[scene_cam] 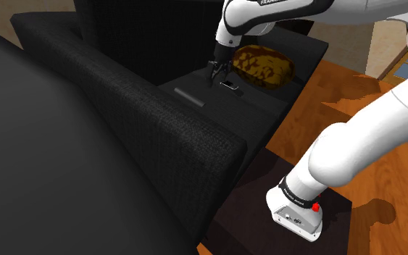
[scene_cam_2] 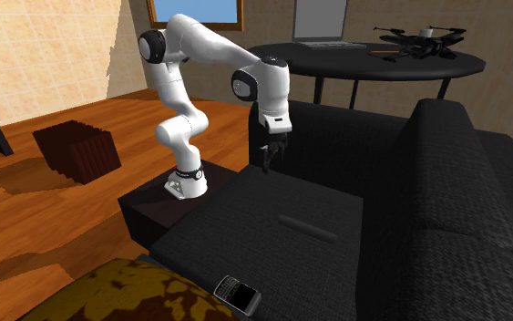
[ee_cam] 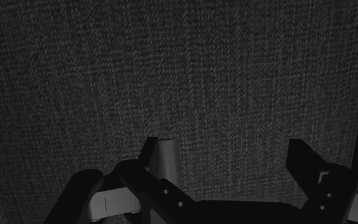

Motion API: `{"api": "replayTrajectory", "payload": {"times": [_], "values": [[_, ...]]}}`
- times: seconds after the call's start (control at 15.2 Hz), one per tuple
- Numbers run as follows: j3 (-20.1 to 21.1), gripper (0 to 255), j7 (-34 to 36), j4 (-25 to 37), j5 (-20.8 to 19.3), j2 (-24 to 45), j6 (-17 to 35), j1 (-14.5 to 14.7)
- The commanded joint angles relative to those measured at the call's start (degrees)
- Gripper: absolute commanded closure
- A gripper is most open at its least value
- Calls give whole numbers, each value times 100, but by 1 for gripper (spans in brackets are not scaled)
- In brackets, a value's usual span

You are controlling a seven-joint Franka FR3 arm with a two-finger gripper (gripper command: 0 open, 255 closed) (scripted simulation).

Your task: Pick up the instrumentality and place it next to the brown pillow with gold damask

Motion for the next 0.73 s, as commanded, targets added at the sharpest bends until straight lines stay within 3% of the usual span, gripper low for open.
{"api": "replayTrajectory", "payload": {"times": [0.0,0.66], "values": [[-50,0,-89,179,30,407,233,-18],[-179,0,-520,1542,323,2538,1003,-158]]}}
